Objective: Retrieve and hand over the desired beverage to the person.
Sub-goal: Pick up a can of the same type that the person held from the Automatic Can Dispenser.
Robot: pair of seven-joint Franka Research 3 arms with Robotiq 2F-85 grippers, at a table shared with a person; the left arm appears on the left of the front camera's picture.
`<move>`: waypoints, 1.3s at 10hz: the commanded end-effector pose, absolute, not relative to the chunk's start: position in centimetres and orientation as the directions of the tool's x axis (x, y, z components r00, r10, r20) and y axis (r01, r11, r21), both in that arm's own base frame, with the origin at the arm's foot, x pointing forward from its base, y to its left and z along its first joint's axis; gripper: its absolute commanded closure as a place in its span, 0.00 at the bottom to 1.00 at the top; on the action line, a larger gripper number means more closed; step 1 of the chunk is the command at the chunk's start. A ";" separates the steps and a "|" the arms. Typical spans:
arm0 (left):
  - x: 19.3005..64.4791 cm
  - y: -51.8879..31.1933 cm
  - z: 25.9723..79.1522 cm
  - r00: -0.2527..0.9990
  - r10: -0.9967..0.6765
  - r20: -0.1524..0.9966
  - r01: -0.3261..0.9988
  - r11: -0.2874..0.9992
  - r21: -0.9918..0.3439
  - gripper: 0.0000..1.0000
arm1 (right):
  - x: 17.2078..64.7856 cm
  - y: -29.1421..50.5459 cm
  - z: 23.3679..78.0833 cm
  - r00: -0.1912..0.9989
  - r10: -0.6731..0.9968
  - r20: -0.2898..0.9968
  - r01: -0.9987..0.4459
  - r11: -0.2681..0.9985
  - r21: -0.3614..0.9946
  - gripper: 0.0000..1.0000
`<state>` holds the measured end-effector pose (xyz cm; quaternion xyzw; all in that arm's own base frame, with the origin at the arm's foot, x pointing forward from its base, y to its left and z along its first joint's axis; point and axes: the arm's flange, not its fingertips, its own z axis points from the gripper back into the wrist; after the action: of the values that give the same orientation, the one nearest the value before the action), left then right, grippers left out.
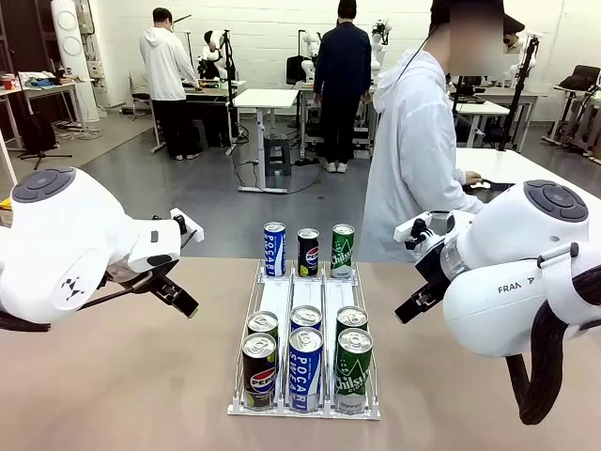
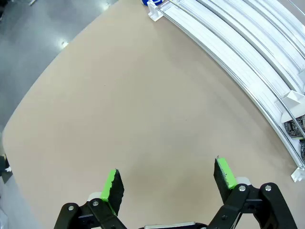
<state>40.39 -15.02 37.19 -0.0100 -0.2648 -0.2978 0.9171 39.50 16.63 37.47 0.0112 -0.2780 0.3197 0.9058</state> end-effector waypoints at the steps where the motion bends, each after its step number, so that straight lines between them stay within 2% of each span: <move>1: 40.4 -15.0 37.2 0.682 -0.541 0.492 0.552 0.822 0.140 0.00 | 39.5 16.6 37.5 0.641 0.573 0.511 -0.586 0.795 -0.158 0.00; 8: 40.4 -15.0 37.2 0.682 -0.541 0.492 0.552 0.822 0.139 0.00 | 39.5 16.6 37.5 0.641 0.573 0.511 -0.585 0.795 -0.157 0.00; 9: 39.9 -15.3 41.5 0.670 -0.548 0.501 0.521 0.828 0.208 0.00 | 37.3 16.8 41.9 0.621 0.555 0.554 -0.570 0.805 -0.167 0.00; 13: 39.9 -16.3 56.5 0.636 -0.631 0.444 0.566 0.773 0.288 0.00 | 32.9 16.2 57.5 0.660 0.568 0.492 -0.571 0.805 -0.163 0.00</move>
<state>39.22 -15.45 54.50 0.0432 -0.2779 -0.3191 0.9050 33.07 15.45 54.66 0.0052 -0.2938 0.3158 0.9022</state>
